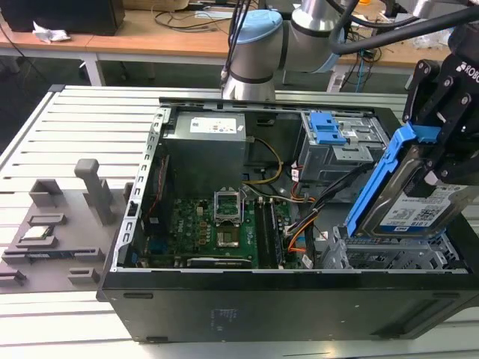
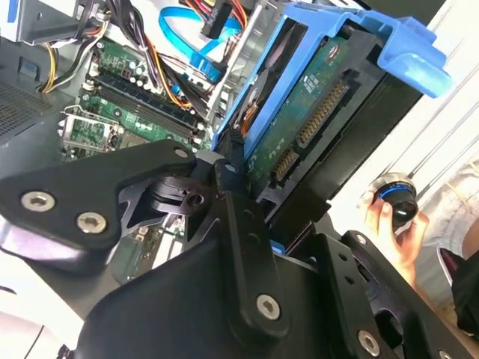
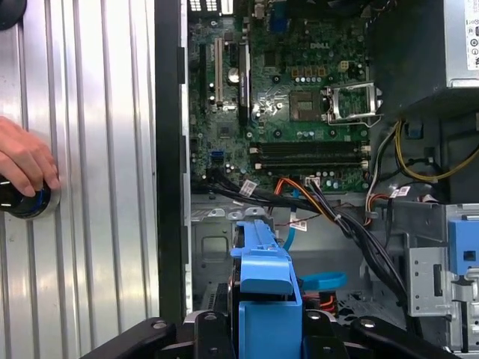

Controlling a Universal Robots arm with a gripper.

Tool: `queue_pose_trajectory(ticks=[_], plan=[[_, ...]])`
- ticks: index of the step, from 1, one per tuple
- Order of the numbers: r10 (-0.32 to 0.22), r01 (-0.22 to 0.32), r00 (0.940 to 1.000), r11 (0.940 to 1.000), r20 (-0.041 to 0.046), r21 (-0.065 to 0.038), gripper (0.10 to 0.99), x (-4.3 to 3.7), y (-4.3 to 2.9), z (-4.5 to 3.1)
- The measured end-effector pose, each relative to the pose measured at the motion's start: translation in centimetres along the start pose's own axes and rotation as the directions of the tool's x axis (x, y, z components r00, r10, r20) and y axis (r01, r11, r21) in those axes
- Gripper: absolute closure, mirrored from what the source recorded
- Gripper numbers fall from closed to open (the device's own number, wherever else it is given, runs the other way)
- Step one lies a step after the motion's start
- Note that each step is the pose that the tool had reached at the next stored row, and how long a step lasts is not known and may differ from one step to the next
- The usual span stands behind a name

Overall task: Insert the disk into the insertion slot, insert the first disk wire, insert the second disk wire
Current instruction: 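Insert the disk into the insertion slot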

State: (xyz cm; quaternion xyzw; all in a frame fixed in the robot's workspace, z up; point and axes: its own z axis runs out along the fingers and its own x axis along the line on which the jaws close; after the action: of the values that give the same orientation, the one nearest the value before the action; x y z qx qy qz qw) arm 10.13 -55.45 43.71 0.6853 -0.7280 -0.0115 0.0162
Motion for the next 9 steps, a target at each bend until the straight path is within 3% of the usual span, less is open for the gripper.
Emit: queue_pose_trajectory(ticks=[4, 9], plan=[[-0.002, 0.002, 1.0000, 1.0000, -0.0085, 0.001, 0.725, -0.48, 0.01, 0.54], [-0.002, 0.002, 0.9999, 1.0000, -0.0102, 0.001, 0.725, -0.54, -0.01, 1.06]])
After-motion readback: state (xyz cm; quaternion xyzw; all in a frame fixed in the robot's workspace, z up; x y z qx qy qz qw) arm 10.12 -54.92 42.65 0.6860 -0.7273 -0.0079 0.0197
